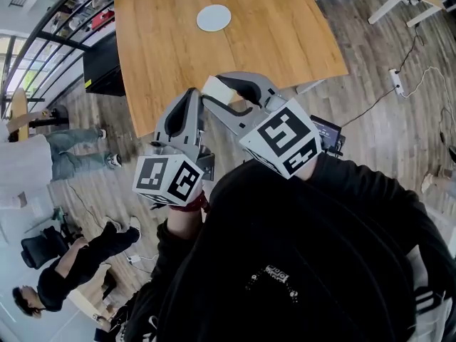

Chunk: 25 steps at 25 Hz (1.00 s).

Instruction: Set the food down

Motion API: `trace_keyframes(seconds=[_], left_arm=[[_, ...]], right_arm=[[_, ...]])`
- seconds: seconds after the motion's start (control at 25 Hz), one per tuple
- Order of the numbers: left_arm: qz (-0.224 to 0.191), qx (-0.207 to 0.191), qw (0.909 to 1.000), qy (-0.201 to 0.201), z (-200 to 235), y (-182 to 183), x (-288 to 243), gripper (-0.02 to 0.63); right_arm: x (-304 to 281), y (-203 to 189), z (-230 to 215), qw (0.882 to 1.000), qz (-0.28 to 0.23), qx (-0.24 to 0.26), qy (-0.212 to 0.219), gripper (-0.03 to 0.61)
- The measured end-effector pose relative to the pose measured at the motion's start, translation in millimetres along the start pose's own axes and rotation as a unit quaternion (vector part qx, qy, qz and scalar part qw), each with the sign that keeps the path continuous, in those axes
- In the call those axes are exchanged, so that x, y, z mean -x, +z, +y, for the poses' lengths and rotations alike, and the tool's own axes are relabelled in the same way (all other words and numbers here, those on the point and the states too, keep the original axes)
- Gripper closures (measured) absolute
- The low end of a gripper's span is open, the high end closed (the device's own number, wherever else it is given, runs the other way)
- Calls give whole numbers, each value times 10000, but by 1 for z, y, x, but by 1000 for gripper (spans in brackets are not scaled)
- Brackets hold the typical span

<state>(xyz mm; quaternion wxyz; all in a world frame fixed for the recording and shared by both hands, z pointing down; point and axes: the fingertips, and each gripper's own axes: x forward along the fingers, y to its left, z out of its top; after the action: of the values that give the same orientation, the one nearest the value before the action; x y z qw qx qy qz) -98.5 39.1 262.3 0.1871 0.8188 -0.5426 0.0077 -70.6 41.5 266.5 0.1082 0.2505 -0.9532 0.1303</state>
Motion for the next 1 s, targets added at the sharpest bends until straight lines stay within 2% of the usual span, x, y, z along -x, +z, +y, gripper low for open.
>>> trace_keyframes(seconds=[0.24,0.48,0.8,1.0], left_arm=[[125,-37,9999,108,-2,7,-41,617],[366,-21,9992,174,-4,-5,-65,617],[602,107,9981,119,5,-20,-88,617],[637,132,9978,-84,21,-14,-105,617]], right_arm=[[-3,6,-42,9999,-53,-150,32,408],[-2,-7,-66,9992,9,-406,49,408],[-13,-22,-87,9979,163,-621,-14,408],[-30,-17,-101,9977,203,-614,-190,408]])
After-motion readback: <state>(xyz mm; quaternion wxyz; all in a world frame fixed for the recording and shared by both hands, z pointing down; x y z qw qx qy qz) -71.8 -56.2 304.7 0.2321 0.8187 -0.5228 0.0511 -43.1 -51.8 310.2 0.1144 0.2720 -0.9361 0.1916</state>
